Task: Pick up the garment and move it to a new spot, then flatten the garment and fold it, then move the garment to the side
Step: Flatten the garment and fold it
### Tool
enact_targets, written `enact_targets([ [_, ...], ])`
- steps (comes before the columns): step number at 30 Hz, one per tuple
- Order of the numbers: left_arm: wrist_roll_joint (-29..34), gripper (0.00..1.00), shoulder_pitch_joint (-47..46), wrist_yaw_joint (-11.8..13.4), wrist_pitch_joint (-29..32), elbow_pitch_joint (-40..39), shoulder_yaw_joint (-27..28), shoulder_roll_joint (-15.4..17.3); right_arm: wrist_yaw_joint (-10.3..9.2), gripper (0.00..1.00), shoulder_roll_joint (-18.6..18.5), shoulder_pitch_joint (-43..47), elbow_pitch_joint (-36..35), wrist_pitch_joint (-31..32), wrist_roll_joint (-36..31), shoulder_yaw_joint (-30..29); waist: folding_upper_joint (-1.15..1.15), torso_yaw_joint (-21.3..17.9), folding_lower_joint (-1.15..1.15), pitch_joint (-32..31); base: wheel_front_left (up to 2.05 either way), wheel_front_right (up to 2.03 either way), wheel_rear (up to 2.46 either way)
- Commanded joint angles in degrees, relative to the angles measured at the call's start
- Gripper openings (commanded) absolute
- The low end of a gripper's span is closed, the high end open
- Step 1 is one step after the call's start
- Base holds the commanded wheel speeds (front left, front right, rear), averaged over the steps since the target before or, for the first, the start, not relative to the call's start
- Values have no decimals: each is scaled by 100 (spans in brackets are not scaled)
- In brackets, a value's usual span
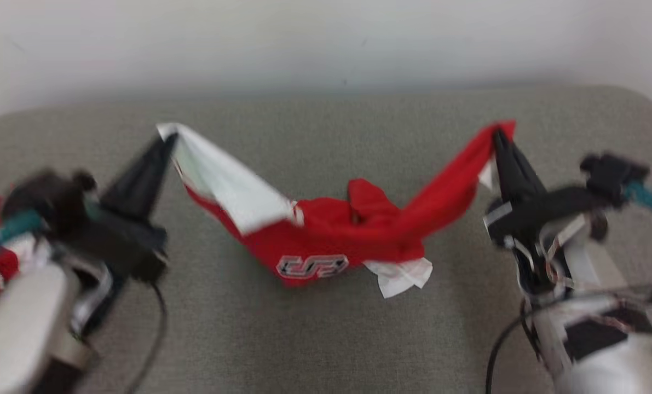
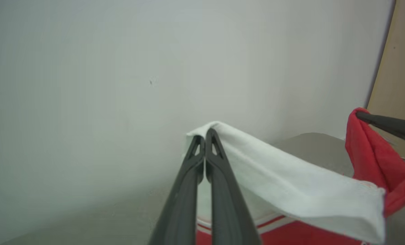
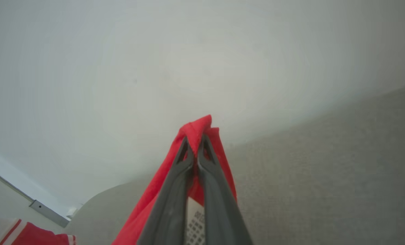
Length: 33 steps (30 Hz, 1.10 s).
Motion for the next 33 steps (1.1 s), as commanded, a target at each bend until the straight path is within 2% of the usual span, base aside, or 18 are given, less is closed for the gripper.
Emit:
enact_targets([
  [1, -255, 0, -459, 7, 121, 122, 13, 161, 3, 0, 84, -426, 188, 76, 145, 16, -1, -169, -1, 642, 0, 0, 0],
  [2, -226, 0, -872, 8, 186, 193, -48, 472, 3, 0, 105, -822, 408, 183, 226, 50, -1, -219, -1, 787, 0, 0, 0],
  [3, -444, 0, -1233, 9, 243, 295, -106, 537, 3, 0, 116, -1232, 634, 239, 296, 48, -1, -248, -1, 926, 0, 0, 0],
  [4, -700, 0, -1554, 7, 293, 444, -164, 490, 3, 0, 113, -1619, 865, 253, 342, 29, -1, -252, -1, 1038, 0, 0, 0],
  [8, -1302, 0, -3059, 7, 492, 1146, -214, 708, 3, 0, 262, -3120, 1726, 361, 489, 9, -1, -304, -1, 1520, 0, 0, 0],
  [11, -1491, 0, -3996, 7, 595, 1695, -375, 762, 3, 0, 332, -4143, 2355, 381, 455, 5, -1, -343, -1, 1780, 0, 0, 0],
  [12, -1421, 0, -4627, 6, 599, 2015, -499, 827, 3, 0, 382, -4766, 2771, 325, 432, -113, -1, -386, -1, 1904, 0, 0, 0],
  [15, -1463, 0, -5437, 6, 535, 2508, -679, 768, 3, 0, 469, -5610, 3388, 191, 358, -306, -1, -422, -1, 1993, 0, 0, 0],
  [24, -1261, 0, -7292, 6, 472, 3553, -1318, 594, 3, 0, 581, -7365, 4866, -354, -274, -600, -1, -565, -1, 1962, 0, 0, 0],
  [27, -1114, 0, -7747, 6, 335, 3817, -1502, 552, 3, 0, 635, -7736, 5144, -554, -447, -624, -1, -555, -1, 2020, 0, 0, 0],
  [28, -1060, 0, -7921, 31, 121, 3861, -1458, 547, 3, 0, 632, -7837, 5195, -636, -475, -625, -1, -535, -1, 2062, 0, 0, 0],
  [33, -1013, 0, -8213, 36, -284, 4336, -1481, 430, 3, 0, 586, -8119, 5345, -927, -708, -601, -1, -437, -1, 2320, 0, 0, 0],
])
